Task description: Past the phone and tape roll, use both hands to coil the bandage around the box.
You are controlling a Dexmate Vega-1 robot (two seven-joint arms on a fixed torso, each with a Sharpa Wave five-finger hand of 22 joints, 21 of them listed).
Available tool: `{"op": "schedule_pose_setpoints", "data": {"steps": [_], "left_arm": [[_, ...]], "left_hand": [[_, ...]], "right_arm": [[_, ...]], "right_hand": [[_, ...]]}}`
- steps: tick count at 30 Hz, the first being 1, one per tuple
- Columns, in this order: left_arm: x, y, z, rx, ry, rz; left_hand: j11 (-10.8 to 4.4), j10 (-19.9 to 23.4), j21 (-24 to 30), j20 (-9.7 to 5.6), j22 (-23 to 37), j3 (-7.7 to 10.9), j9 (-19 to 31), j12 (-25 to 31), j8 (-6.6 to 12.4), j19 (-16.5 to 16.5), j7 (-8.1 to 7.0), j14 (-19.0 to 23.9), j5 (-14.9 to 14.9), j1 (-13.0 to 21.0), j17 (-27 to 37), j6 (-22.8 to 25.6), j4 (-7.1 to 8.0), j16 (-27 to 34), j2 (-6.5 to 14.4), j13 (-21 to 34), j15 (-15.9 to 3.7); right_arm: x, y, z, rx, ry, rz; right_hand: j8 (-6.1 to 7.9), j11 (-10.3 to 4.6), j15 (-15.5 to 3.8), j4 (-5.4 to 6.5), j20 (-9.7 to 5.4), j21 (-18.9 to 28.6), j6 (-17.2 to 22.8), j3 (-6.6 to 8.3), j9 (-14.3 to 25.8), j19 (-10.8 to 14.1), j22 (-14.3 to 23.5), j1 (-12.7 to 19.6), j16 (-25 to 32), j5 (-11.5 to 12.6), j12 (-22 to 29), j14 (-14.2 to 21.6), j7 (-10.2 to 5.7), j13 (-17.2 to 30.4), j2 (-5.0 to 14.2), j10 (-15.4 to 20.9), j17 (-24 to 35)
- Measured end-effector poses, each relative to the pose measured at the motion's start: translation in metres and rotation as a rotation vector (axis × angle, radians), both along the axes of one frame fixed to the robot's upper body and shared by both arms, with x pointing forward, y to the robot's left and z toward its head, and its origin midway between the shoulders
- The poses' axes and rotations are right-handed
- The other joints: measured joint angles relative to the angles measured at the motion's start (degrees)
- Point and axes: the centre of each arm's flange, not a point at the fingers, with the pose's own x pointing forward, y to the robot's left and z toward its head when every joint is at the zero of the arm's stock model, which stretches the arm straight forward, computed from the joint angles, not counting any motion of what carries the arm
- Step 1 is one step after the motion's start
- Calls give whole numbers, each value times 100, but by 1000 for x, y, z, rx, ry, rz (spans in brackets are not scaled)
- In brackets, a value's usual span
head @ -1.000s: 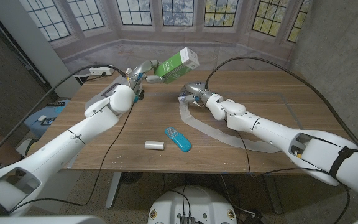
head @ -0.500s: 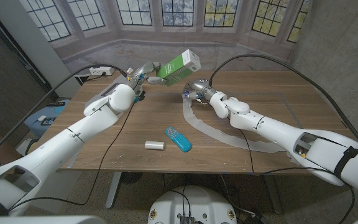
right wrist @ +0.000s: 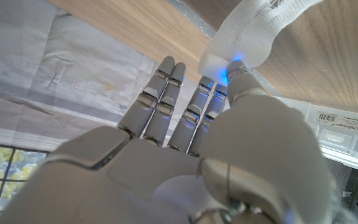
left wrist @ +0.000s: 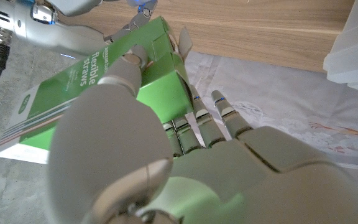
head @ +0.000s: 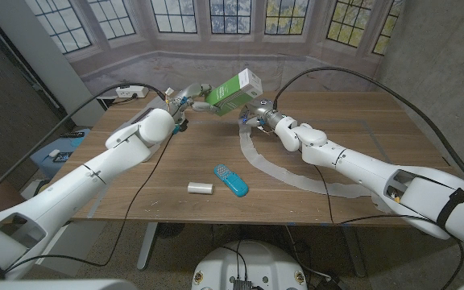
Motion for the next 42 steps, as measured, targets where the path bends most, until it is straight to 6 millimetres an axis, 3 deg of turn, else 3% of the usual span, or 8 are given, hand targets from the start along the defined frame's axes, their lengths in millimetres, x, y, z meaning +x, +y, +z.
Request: {"op": "schedule_pose_setpoints", "data": {"steps": [42], "left_arm": [[-5, 1, -9, 83, 78, -37]], "left_hand": [[-1, 0, 0, -11, 0, 2, -23, -48, 30, -50, 11, -63, 19, -1, -17, -10, -2, 0, -1, 212, 19]], "right_arm": [[1, -24, 29, -26, -65, -44]], "right_hand": [[15, 2, -24, 15, -10, 0, 68, -47, 1, 50, -1, 66, -35, -2, 24, 85, -8, -1, 19, 59, 28]]}}
